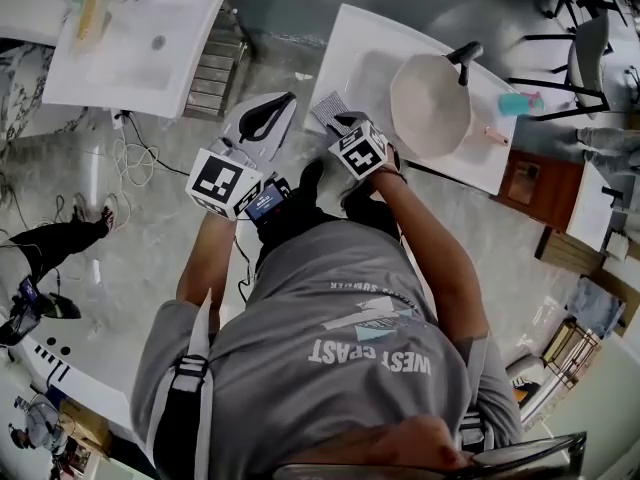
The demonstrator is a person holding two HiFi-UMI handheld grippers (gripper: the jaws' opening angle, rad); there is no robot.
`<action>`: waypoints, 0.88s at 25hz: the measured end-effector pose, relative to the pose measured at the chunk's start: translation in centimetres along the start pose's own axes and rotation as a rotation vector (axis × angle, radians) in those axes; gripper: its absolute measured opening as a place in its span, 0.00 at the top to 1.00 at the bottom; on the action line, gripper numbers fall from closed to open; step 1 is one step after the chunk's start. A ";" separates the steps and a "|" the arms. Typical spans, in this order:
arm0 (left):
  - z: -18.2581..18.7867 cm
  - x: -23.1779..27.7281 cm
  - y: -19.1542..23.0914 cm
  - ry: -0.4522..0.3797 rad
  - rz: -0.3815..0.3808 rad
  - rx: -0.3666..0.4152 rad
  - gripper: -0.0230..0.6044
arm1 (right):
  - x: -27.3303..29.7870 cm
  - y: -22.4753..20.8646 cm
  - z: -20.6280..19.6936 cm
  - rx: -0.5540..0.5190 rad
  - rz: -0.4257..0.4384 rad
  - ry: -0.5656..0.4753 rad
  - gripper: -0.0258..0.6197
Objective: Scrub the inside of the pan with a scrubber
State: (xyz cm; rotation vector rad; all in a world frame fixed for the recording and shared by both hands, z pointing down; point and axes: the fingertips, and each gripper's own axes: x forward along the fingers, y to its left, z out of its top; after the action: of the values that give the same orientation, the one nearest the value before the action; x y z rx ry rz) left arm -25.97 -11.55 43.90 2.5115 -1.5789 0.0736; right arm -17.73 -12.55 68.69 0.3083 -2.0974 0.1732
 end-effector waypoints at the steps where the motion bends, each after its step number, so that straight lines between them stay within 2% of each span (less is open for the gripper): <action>1: 0.4 -0.2 -0.5 -0.001 -0.011 0.010 0.96 | -1.5 0.3 0.9 0.004 -0.014 -0.040 0.82; 4: 1.7 -0.4 -2.5 -0.015 -0.043 0.042 0.96 | -7.4 0.6 3.6 0.021 -0.081 -0.197 0.88; 6: 2.5 -0.3 -4.6 -0.025 -0.062 0.065 0.96 | -12.5 0.7 4.8 0.040 -0.130 -0.316 0.96; 11: 4.1 -0.5 -11.7 -0.020 -0.116 0.127 0.96 | -26.7 2.1 5.0 0.112 -0.203 -0.605 0.96; 16: 5.1 -2.6 -19.7 -0.027 -0.180 0.182 0.96 | -39.2 5.7 1.4 0.146 -0.268 -0.798 0.96; 22: 5.8 -8.4 -27.0 -0.067 -0.196 0.208 0.96 | -46.8 12.0 -6.5 0.234 -0.299 -0.881 0.96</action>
State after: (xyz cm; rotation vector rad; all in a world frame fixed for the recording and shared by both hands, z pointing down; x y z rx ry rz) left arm -5.65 6.35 33.84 2.8442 -1.4041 0.1351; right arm 7.36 7.56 31.99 0.9717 -2.8549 0.1101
